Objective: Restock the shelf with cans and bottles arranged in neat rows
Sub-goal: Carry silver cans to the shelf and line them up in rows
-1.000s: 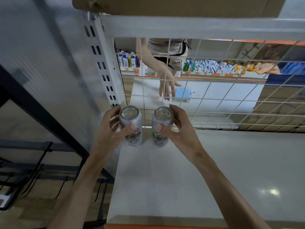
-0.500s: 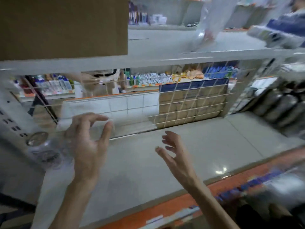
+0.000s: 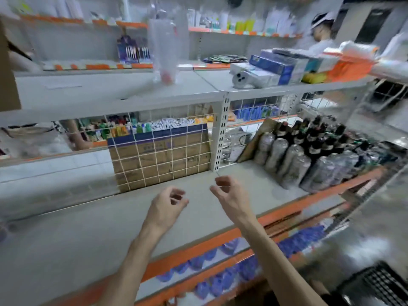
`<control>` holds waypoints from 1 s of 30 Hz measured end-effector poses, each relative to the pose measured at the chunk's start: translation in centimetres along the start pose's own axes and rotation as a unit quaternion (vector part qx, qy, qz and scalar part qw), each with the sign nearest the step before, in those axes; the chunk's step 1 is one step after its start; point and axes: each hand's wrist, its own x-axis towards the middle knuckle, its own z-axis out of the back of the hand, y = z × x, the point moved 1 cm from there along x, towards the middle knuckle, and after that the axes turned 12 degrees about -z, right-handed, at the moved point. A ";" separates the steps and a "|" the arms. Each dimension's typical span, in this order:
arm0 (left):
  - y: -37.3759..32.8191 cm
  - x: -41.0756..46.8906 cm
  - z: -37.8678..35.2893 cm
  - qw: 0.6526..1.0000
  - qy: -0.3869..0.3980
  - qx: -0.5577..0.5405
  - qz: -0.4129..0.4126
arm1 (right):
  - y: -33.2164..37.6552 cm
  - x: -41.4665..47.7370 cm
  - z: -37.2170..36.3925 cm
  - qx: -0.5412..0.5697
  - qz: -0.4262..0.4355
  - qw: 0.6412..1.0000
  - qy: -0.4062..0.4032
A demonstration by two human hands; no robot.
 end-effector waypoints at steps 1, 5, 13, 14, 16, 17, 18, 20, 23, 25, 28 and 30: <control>-0.9 0.3 -0.9 1.000 0.001 -0.001 -0.003 | 0.2 0.5 1.0 -0.004 0.000 1.000 0.000; -3.7 1.1 -3.5 1.000 0.007 -0.018 -0.011 | 0.1 1.2 4.5 0.004 -0.002 1.000 -0.019; -6.4 4.5 -10.9 0.997 0.042 -0.053 -0.025 | -4.9 4.2 12.0 0.024 -0.026 0.994 -0.104; -6.6 5.3 -12.3 0.997 0.053 -0.059 -0.022 | -5.7 5.4 13.0 0.026 -0.030 0.992 -0.118; -6.9 7.7 -15.1 0.996 0.058 -0.060 -0.022 | -7.5 8.7 14.7 0.039 -0.038 0.988 -0.144; -6.9 9.2 -16.5 0.996 0.057 -0.061 -0.020 | -8.5 10.6 15.5 0.043 -0.048 0.986 -0.153; -7.0 10.7 -17.8 0.996 0.057 -0.064 -0.017 | -9.4 12.5 16.3 0.041 -0.060 0.984 -0.162; -6.9 13.6 -20.6 0.995 0.072 -0.066 -0.014 | -11.4 16.0 17.7 0.030 -0.084 0.977 -0.195; -6.7 18.1 -24.7 0.993 0.096 -0.064 -0.010 | -13.4 20.0 19.7 -0.010 -0.117 0.960 -0.254; -6.4 21.1 -27.5 0.992 0.108 -0.059 -0.005 | -14.6 22.2 20.6 -0.043 -0.129 0.952 -0.274; -6.8 24.6 -31.5 0.985 0.155 -0.067 -0.026 | -16.2 24.4 21.2 -0.062 -0.143 0.954 -0.258; -7.4 25.8 -34.6 0.971 0.220 -0.074 -0.057 | -16.6 25.4 21.7 -0.067 -0.144 0.957 -0.241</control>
